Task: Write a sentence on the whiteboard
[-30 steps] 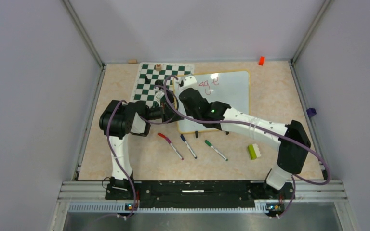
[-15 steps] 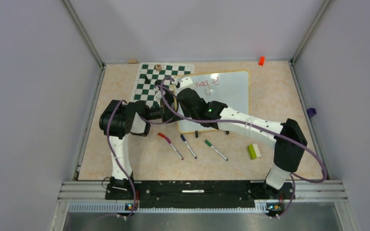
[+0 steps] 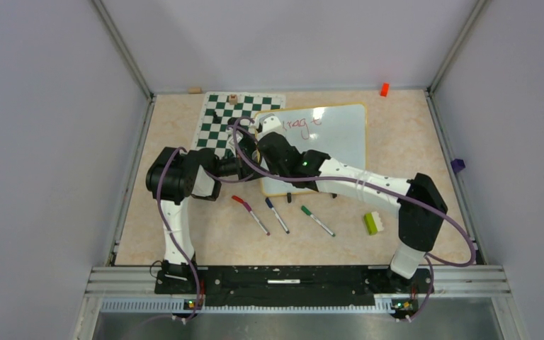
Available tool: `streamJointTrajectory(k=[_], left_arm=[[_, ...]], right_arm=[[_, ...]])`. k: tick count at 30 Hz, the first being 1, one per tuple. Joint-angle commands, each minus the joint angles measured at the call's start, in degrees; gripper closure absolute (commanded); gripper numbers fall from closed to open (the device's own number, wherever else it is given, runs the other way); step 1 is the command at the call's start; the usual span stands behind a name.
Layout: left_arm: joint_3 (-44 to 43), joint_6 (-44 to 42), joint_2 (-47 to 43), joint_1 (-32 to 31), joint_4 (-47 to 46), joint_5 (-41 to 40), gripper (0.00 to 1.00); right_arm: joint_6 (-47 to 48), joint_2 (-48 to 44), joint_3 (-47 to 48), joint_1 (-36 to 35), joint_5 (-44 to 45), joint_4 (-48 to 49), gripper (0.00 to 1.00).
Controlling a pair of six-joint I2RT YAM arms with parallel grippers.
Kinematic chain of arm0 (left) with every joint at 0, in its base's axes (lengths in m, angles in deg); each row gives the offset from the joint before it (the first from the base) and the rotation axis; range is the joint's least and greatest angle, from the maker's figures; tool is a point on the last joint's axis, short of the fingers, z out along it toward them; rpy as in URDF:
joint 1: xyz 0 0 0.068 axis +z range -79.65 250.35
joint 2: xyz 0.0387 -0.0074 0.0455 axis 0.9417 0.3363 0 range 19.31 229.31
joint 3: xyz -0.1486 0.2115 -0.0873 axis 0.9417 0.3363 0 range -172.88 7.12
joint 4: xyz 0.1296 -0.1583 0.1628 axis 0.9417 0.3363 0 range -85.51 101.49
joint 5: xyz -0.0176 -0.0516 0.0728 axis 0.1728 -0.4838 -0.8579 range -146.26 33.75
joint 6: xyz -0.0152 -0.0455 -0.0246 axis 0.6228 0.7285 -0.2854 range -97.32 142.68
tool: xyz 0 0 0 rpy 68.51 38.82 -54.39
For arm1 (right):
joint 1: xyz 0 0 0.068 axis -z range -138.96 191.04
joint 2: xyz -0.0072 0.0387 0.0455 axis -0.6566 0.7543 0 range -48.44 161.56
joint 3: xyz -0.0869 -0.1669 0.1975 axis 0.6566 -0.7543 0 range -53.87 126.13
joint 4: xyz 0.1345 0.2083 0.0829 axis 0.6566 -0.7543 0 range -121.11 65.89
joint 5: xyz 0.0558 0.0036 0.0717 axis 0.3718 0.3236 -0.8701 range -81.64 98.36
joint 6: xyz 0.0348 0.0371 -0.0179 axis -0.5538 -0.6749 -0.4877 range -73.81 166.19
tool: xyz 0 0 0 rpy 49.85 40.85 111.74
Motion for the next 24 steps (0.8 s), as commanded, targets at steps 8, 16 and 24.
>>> streamJointTrajectory(k=[8, 16, 24], left_arm=[[0.1, -2.9, -1.8, 0.2, -5.7, 1.0, 1.0], [0.1, -2.8, -1.9, 0.2, -5.7, 1.0, 1.0], [0.2, -2.9, -2.1, 0.2, -5.7, 0.9, 1.0]], right_arm=[[-0.4, 0.0, 2.2, 0.5, 8.5, -5.1, 1.0], [-0.5, -1.9, 2.5, 0.5, 8.3, -6.0, 1.0], [-0.2, -3.4, 3.5, 0.6, 8.0, -7.7, 1.0]])
